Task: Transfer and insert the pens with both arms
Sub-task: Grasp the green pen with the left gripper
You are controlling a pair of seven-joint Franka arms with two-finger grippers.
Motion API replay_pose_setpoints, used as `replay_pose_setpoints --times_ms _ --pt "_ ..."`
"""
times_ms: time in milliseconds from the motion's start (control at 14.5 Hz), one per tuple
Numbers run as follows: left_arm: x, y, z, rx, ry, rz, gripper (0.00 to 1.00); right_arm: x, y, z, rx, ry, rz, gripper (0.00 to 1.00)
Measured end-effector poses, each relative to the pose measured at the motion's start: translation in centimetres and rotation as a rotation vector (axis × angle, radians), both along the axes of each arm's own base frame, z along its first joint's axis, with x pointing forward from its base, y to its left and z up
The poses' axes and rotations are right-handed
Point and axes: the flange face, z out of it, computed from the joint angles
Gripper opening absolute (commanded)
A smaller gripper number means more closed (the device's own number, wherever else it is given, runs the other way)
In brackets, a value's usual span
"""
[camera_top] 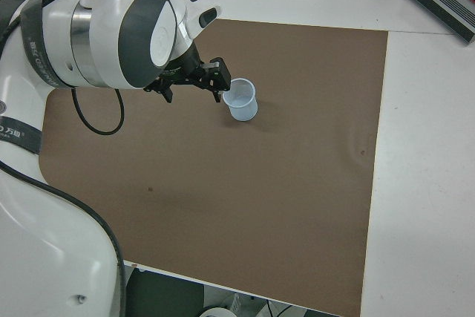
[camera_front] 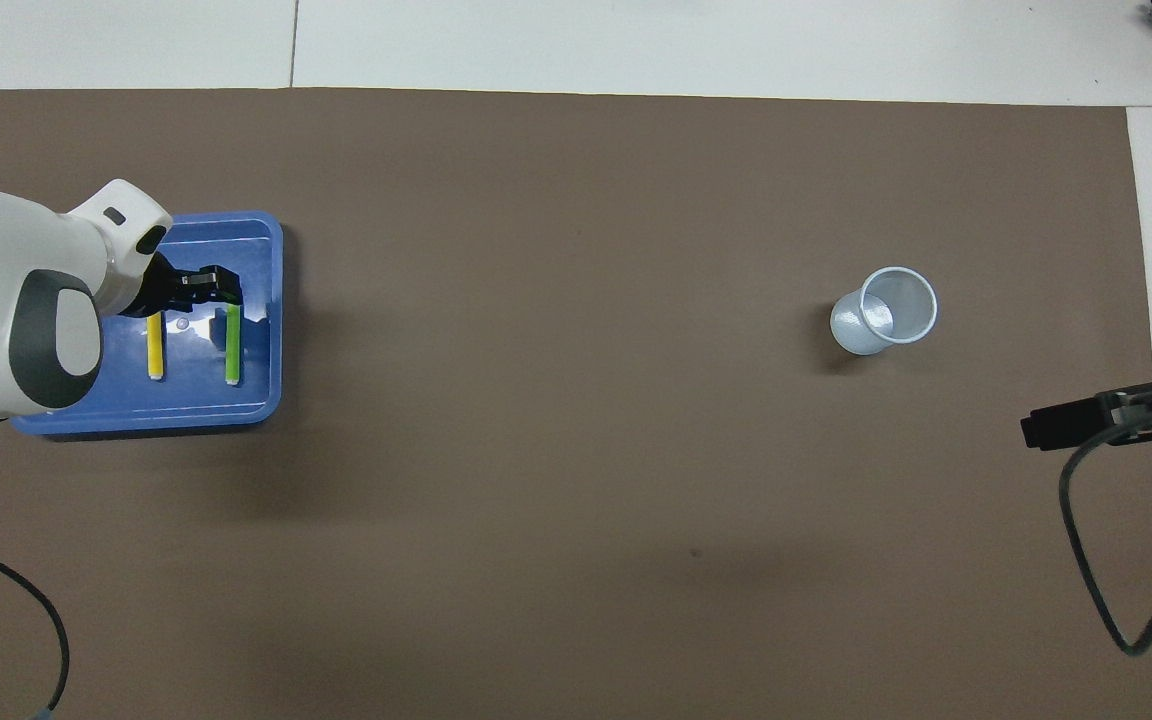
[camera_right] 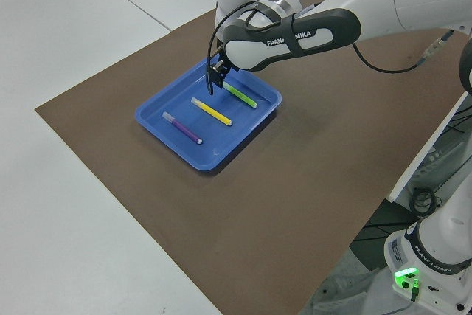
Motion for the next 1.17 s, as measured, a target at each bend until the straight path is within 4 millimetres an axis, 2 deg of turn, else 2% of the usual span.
replay_pose_setpoints --times_ms 345,622,829,1175 --pt "-0.2 0.0 -0.7 -0.002 0.014 0.009 0.50 -0.4 -0.1 -0.6 0.001 0.014 0.018 1.00" --pt "-0.6 -0.4 -1.4 -0.004 0.029 0.005 0.48 -1.1 0.1 -1.2 -0.001 0.026 0.022 1.00" --pt "-0.9 -0.5 -1.8 -0.004 0.035 0.005 0.35 -1.2 0.1 -1.2 -0.002 0.027 0.023 1.00" --pt "-1.2 -0.5 -2.4 -0.003 0.045 0.005 0.32 -1.3 0.1 -1.3 -0.002 0.029 0.024 1.00"
